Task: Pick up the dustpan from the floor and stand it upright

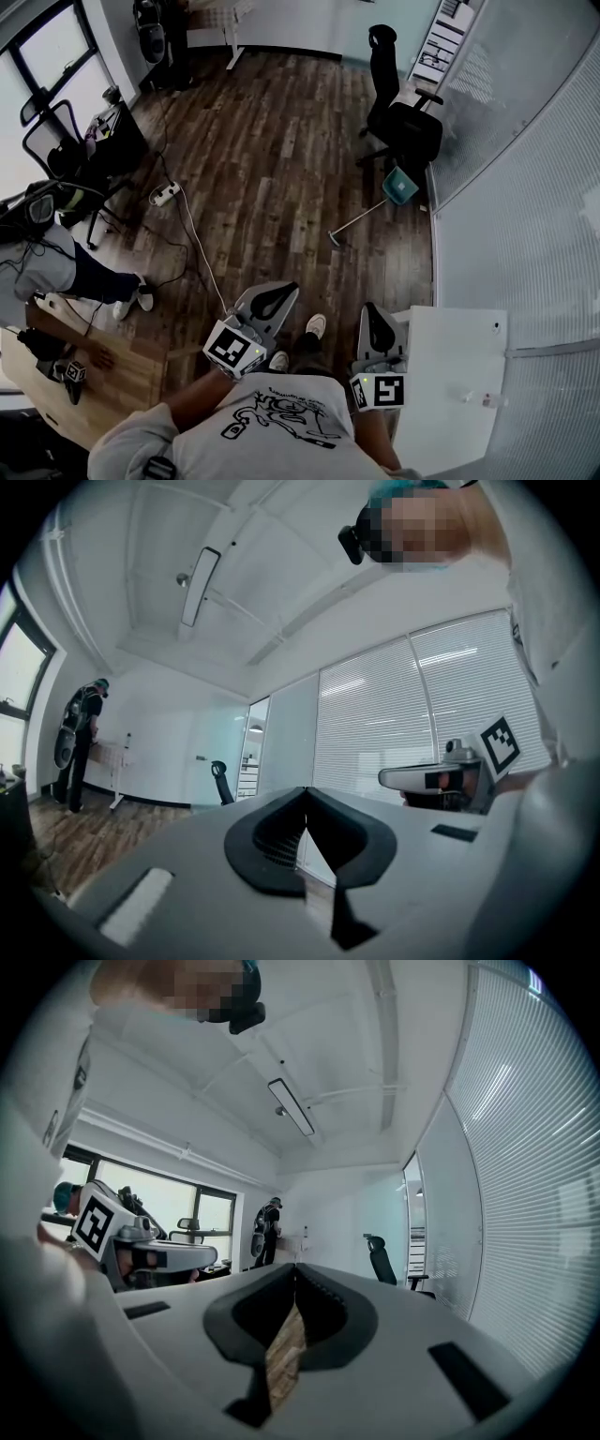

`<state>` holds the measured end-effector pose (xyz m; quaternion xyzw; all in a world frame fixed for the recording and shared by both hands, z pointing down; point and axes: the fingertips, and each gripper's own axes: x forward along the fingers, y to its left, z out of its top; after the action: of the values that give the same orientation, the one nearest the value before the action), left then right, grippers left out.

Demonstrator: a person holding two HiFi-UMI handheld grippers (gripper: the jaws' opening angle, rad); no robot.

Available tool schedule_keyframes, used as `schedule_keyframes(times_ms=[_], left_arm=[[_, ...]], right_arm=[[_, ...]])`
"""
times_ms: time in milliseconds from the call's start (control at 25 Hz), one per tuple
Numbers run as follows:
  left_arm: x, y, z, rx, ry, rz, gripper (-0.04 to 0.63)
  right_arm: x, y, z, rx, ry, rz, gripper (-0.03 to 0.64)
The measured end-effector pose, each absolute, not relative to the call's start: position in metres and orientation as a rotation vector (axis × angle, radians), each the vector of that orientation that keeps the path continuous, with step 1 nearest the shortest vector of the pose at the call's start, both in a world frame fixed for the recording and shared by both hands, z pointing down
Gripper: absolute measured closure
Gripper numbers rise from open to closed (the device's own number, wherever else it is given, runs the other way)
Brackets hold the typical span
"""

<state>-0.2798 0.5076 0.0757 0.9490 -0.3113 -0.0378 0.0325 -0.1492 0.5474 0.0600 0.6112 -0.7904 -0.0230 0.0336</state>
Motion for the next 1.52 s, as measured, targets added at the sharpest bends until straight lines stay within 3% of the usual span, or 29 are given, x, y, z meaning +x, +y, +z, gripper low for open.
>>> schedule_keyframes(times_ms=[1520], left_arm=[[-0.036,0.268,0.077,2.928,-0.892,-0.06,0.594]], right_arm=[[0.094,0.311,0.061,1.9,-2.406,-0.075,0.612]])
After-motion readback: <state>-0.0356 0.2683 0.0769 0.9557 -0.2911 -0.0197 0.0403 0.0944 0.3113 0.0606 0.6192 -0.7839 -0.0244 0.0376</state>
